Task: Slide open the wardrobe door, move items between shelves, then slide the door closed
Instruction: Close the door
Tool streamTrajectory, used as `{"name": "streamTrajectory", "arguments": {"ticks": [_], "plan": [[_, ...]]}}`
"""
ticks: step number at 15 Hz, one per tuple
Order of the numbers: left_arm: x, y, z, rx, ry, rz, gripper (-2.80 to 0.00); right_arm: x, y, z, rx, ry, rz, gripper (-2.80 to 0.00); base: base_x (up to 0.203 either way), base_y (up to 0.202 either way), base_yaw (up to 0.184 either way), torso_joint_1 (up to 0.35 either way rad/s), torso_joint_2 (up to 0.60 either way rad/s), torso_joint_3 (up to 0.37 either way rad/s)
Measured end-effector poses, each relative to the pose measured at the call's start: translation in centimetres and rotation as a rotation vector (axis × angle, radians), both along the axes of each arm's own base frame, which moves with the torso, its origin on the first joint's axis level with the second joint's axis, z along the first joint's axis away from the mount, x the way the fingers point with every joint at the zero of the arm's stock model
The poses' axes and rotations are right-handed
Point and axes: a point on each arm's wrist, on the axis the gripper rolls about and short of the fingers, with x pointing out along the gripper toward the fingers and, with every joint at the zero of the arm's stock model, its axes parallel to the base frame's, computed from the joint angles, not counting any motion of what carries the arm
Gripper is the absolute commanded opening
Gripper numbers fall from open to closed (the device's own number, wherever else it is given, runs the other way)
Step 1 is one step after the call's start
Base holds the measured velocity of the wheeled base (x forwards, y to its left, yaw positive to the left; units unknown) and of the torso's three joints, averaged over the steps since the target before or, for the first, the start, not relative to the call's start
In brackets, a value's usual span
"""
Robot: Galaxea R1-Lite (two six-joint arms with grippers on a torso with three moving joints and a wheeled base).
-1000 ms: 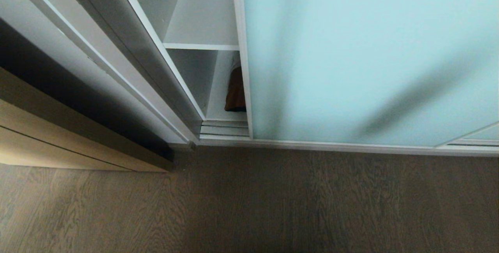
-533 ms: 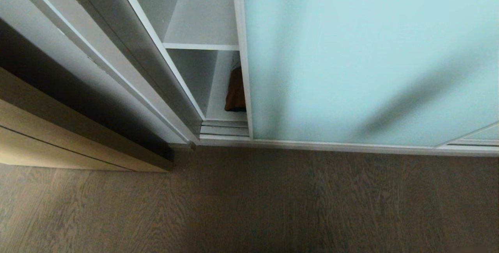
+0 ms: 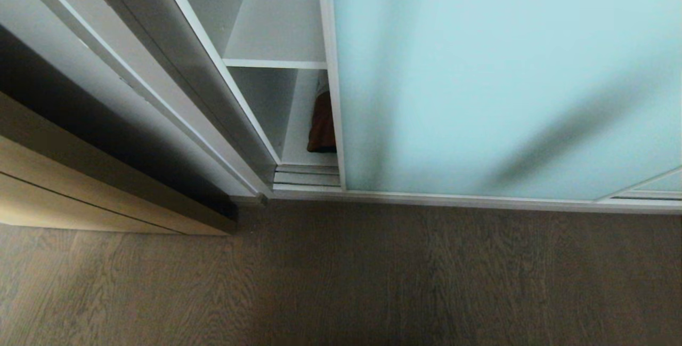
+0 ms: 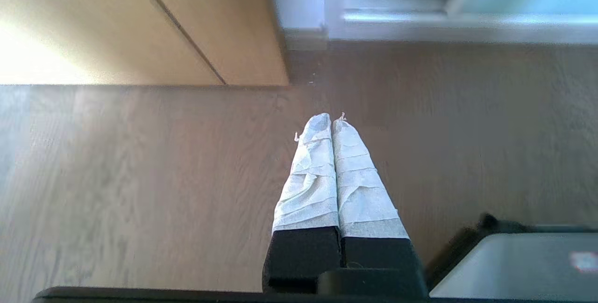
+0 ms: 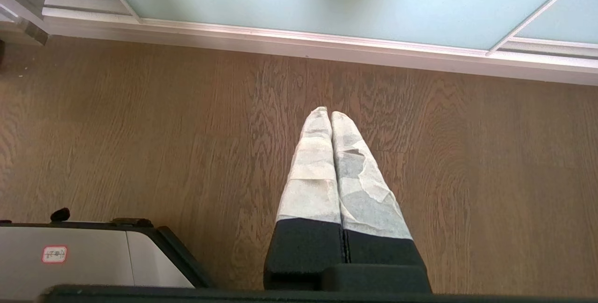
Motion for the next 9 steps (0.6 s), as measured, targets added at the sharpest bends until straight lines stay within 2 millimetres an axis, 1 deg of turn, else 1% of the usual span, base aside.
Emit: {"name": "streamTrajectory", "arguments": {"ticks": [2,4,5,6,7,9], "plan": [[-0.8,-0.1,2.7,0.002,-0.067,-0.039,-2.8,0.0,0.0,0.0,0.0,0.0,0.0,-2.8,0.0,0.0,0.0,0.0,0.0,0.0],[-2.0,-0.2,7.0,0.001,-0.136,-0.073,-2.8,0.0,0.0,0.0,0.0,0.0,0.0,-2.8,0.0,0.0,0.0,0.0,0.0,0.0],[-2.3,-0.2,9.4,-0.002,-0.152,-0.097,-2.8,0.0,0.0,0.0,0.0,0.0,0.0,-2.8,0.0,0.0,0.0,0.0,0.0,0.0],[-2.2,-0.3,12.1,-0.004,-0.166,-0.126,-2.8,0.0,0.0,0.0,0.0,0.001,0.0,-2.8,0.0,0.0,0.0,0.0,0.0,0.0],[-1.7,-0.4,15.0,-0.01,-0.17,-0.165,-2.8,0.0,0.0,0.0,0.0,0.0,0.0,-2.8,0.0,0.0,0.0,0.0,0.0,0.0],[0.1,-0.6,20.8,-0.031,-0.176,-0.261,-2.8,0.0,0.0,0.0,0.0,0.001,0.0,-2.8,0.0,0.0,0.0,0.0,0.0,0.0]]}}
